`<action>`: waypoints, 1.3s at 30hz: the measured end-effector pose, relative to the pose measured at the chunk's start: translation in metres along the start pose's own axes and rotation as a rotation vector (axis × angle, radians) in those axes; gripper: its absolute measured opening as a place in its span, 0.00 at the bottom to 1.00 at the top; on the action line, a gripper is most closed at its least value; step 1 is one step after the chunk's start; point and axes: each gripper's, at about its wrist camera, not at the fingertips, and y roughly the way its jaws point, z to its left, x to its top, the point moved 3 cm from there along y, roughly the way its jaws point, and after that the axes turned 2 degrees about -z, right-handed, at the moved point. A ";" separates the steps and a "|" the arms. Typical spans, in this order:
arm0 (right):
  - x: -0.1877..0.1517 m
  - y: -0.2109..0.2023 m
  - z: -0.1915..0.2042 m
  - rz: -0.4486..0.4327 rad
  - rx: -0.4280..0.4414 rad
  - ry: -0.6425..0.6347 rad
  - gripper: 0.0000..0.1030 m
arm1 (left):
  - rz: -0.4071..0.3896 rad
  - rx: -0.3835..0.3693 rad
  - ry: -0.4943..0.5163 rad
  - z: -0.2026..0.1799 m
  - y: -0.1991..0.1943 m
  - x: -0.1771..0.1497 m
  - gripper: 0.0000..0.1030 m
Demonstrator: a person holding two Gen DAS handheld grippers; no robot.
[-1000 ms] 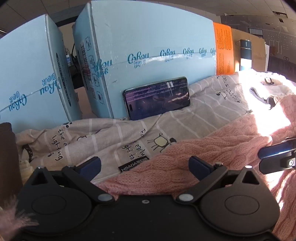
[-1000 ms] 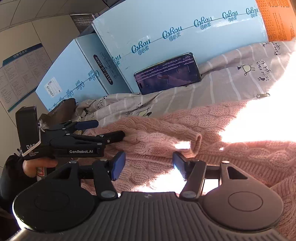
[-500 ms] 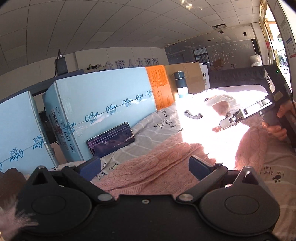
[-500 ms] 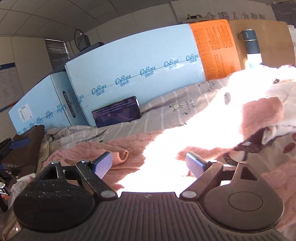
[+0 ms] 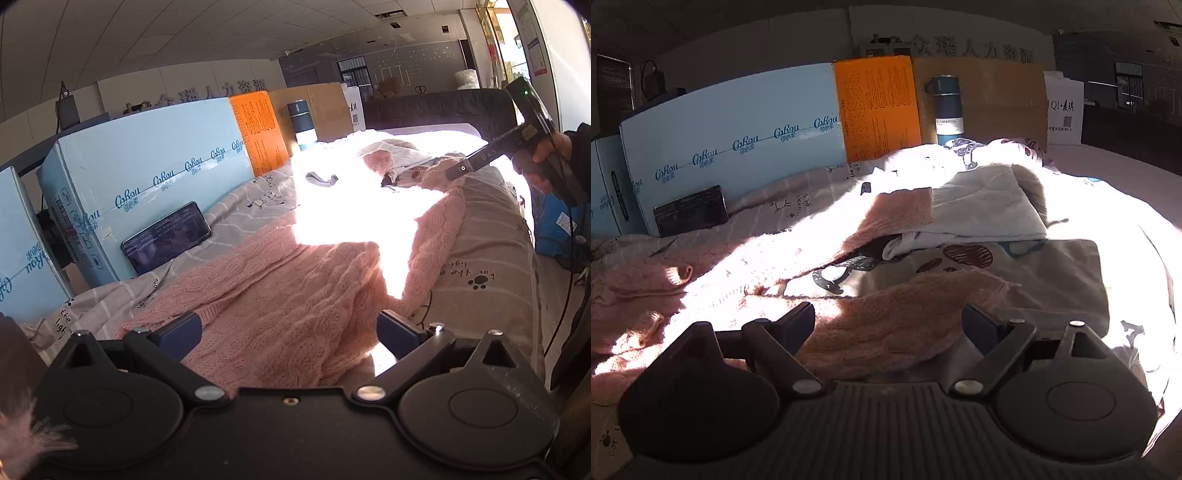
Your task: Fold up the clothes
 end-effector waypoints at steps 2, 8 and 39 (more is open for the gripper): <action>-0.012 -0.006 0.014 0.033 -0.034 -0.207 0.83 | 0.022 -0.025 0.023 -0.006 -0.003 -0.004 1.00; -0.020 -0.004 0.024 0.060 -0.021 -0.384 0.85 | 0.133 0.082 0.100 -0.005 0.015 -0.010 1.00; 0.089 0.094 0.026 -0.143 0.279 -0.270 0.08 | 0.043 0.191 -0.364 0.107 0.059 0.011 0.31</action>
